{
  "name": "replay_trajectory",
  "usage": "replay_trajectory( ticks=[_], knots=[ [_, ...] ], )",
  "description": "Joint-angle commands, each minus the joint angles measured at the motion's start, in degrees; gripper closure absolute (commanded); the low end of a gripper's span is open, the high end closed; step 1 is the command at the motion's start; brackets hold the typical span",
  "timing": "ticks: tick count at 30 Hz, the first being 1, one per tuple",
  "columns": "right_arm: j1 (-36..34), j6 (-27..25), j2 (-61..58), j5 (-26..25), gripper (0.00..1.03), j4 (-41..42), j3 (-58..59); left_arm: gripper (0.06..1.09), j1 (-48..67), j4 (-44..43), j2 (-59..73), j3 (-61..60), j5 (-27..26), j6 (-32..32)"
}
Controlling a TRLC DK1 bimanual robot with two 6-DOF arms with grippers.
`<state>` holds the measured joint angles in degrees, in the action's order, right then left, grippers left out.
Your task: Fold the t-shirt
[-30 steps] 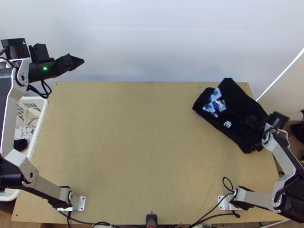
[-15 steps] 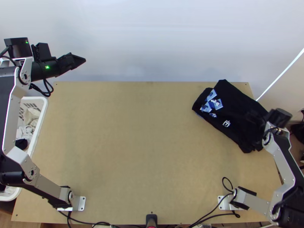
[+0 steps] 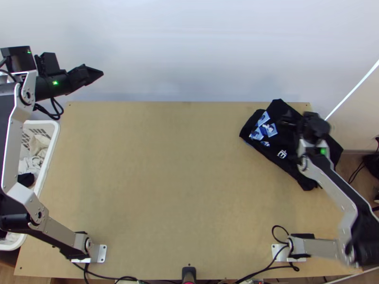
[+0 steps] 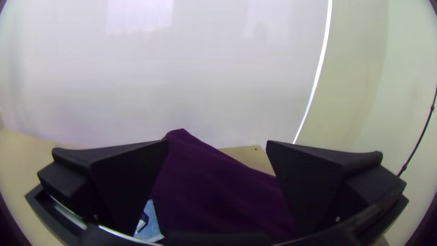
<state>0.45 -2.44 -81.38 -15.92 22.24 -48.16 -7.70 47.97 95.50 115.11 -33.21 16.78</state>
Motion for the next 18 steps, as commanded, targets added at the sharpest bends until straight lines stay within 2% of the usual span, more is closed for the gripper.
replay_trajectory(
  ticks=[1,7,14,18],
  knots=[
    [3.33,-7.23,-16.00,-4.20,0.03,20.65,0.09,0.10,-1.70,0.37,-0.85,-0.85,0.08,-0.16],
    [4.74,-7.49,-26.72,-4.73,0.03,28.65,-2.46,0.10,-3.11,0.37,-1.37,-1.20,0.08,-0.95],
    [7.02,-7.06,-34.46,-6.67,0.03,29.18,-9.32,0.10,-3.81,0.37,-1.46,0.20,0.08,-1.31],
    [6.93,-6.44,-34.28,-6.93,0.03,29.18,-9.58,0.10,-3.72,0.37,-1.20,1.52,-0.01,-1.31]
  ],
)
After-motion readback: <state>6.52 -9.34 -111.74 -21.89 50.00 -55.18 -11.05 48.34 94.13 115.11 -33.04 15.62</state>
